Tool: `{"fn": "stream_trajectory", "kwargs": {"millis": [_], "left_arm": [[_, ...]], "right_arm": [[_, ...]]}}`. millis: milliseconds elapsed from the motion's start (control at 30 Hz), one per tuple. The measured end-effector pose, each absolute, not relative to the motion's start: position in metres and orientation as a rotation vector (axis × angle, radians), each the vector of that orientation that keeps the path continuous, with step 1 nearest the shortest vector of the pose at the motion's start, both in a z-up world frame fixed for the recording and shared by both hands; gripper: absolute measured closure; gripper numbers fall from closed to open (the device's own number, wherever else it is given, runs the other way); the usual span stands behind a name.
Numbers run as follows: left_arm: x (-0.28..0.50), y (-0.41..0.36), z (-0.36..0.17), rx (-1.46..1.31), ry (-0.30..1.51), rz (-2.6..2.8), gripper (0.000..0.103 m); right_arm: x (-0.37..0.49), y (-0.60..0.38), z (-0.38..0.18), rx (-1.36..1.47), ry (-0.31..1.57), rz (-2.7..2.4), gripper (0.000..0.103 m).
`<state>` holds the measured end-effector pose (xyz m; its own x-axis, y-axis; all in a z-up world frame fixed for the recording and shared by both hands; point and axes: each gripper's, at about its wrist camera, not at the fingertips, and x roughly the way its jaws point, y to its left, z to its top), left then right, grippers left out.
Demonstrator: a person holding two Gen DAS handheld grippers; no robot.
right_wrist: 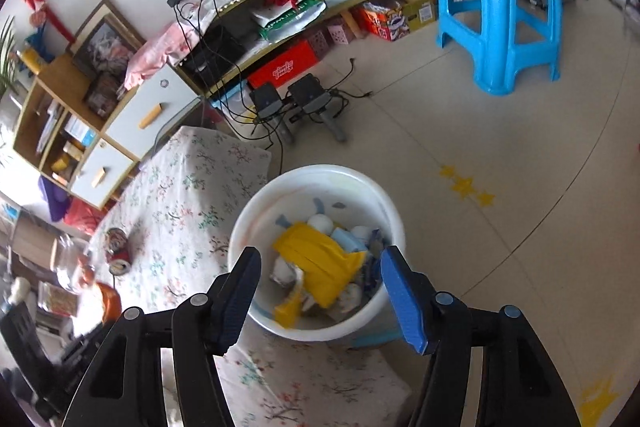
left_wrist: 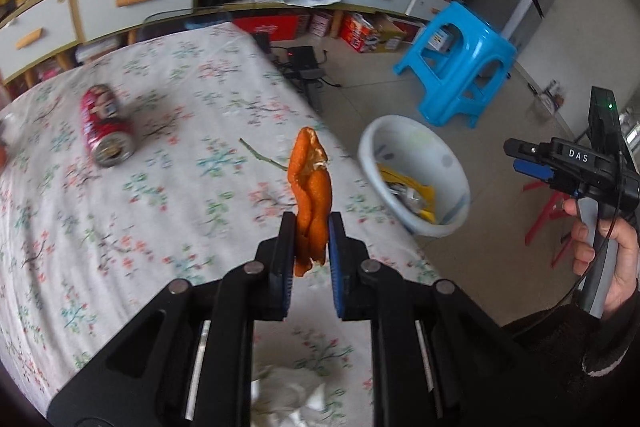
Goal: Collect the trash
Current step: 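Carry the orange peel over the white bin and open the left tool, then move the left tool to the crumpled white tissue and grasp it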
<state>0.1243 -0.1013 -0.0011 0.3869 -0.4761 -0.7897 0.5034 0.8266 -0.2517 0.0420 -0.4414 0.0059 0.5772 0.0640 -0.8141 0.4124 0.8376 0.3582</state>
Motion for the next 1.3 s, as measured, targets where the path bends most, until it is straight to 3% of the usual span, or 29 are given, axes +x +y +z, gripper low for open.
{"fn": "stream_trajectory", "kwargs": {"millis": [367,667,733,767,800,967,1300], "left_arm": [[0.128,-0.198,-0.013,0.113,1.026,-0.766,0.086],[0.135,-0.231,-0.018,0.114,1.004,-0.778,0.085],[0.136,-0.234,-0.019,0.118,0.997,-0.763,0.064],[0.137,-0.235,-0.021,0.120,1.000,-0.741,0.040],[0.137,-0.234,-0.021,0.122,0.997,-0.718,0.029],[0.133,-0.228,-0.019,0.159,0.995,-0.696,0.026],[0.122,-0.202,-0.009,0.207,0.990,-0.616,0.011]], "right_arm": [[0.024,-0.459,0.000,0.551,0.971,-0.227,0.039],[0.019,-0.471,0.000,0.577,0.958,-0.241,0.039],[0.018,-0.471,0.000,0.576,0.956,-0.247,0.039],[0.018,-0.472,0.000,0.575,0.956,-0.248,0.039],[0.017,-0.471,0.000,0.573,0.956,-0.249,0.039],[0.016,-0.471,0.000,0.563,0.956,-0.255,0.039],[0.020,-0.457,0.000,0.514,0.965,-0.240,0.039]]}}
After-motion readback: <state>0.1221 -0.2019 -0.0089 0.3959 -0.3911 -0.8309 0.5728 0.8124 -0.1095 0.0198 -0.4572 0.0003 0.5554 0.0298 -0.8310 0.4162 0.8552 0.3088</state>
